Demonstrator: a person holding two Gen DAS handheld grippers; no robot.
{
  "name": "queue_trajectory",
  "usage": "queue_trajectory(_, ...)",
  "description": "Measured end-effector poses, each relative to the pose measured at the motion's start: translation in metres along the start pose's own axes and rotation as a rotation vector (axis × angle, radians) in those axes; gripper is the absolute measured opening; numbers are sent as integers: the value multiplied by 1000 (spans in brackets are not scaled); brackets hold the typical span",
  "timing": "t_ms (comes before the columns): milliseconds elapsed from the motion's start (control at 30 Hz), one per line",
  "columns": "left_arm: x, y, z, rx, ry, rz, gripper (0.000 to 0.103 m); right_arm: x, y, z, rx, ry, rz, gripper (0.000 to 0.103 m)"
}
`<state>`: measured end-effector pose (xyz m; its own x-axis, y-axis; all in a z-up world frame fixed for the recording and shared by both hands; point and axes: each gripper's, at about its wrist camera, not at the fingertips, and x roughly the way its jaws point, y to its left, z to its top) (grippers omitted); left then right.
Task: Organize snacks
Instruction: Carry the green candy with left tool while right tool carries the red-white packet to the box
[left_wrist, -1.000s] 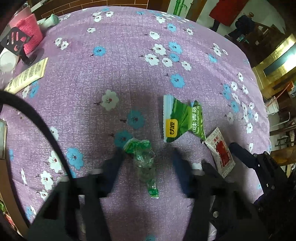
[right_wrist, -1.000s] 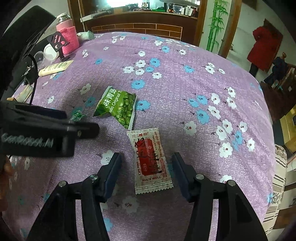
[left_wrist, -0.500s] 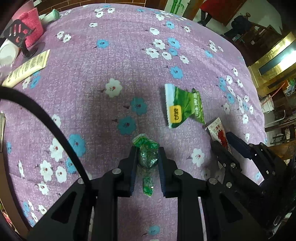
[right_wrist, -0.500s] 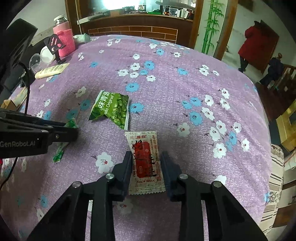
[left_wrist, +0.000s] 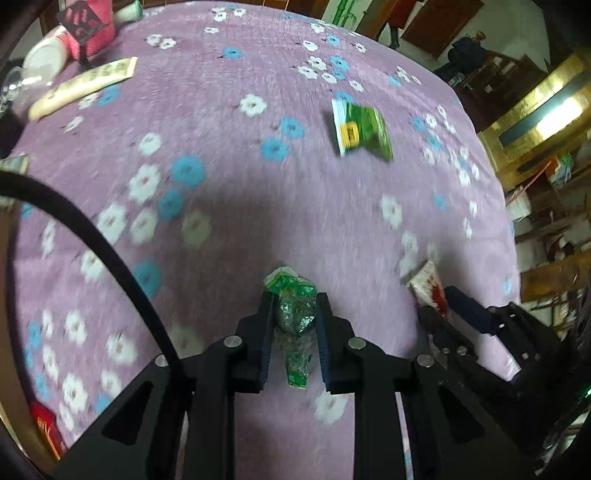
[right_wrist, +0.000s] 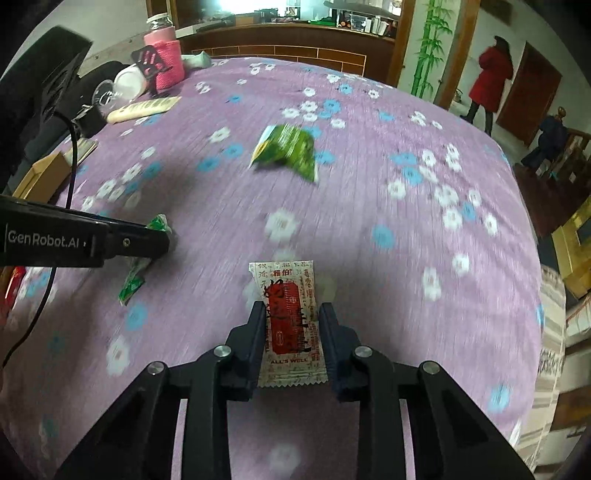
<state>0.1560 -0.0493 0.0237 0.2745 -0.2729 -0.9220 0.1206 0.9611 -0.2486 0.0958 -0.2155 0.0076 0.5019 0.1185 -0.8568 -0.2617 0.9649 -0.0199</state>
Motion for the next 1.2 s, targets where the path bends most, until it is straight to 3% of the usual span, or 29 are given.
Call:
queue_trajectory(300,-27,-18,-94,145,-61,10,23,-34,28,-54,53,9,35,28)
queue_trajectory(500,-40,-8,-133,172,-68,-7,23,-54,55,-81,30,-6,10,28)
queue_trajectory(867,-65,13,-145,121,-150,2,23,-82,80,-91,38,-54,1,28)
queue_trajectory(1200,-98,38,-148,85,-248,31,23,-89,119,-74,-17,-80,37,28)
